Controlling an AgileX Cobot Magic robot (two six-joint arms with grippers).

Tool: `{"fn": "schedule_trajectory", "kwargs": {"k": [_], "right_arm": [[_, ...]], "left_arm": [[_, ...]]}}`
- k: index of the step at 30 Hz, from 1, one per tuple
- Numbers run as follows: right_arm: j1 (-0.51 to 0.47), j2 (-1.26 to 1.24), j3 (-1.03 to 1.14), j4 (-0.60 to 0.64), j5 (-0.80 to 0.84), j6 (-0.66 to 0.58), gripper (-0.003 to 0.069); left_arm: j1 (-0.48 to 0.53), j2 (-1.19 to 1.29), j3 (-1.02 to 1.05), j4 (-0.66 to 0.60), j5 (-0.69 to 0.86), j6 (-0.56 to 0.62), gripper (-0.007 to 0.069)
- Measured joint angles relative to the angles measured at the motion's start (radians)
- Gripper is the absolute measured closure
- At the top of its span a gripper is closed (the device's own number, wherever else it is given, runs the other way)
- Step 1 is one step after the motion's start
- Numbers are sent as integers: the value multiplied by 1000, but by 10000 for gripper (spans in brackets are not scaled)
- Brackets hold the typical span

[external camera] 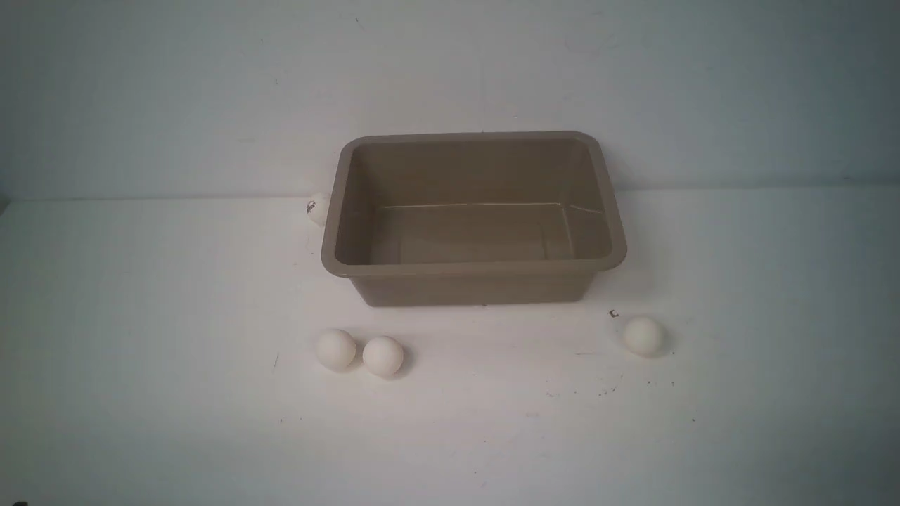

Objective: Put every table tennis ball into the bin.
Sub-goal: Use the right arm to clamp the table tennis ball closest to it

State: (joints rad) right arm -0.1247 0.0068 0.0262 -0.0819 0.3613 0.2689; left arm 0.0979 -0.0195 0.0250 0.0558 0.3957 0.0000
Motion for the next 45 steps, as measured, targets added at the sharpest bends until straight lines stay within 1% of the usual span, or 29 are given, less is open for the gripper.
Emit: {"fn": "schedule_trajectory", "kwargs": {"k": [40, 42, 45], "right_arm": [[8, 0, 0, 1, 1, -24, 666], [8, 0, 0, 20, -14, -24, 666], [8, 0, 2, 82, -65, -24, 666]], "left_arm": [[0, 0, 0, 0, 0, 0, 377], [0, 0, 0, 0, 0, 0, 377], [0, 0, 0, 0, 0, 0, 377]]}}
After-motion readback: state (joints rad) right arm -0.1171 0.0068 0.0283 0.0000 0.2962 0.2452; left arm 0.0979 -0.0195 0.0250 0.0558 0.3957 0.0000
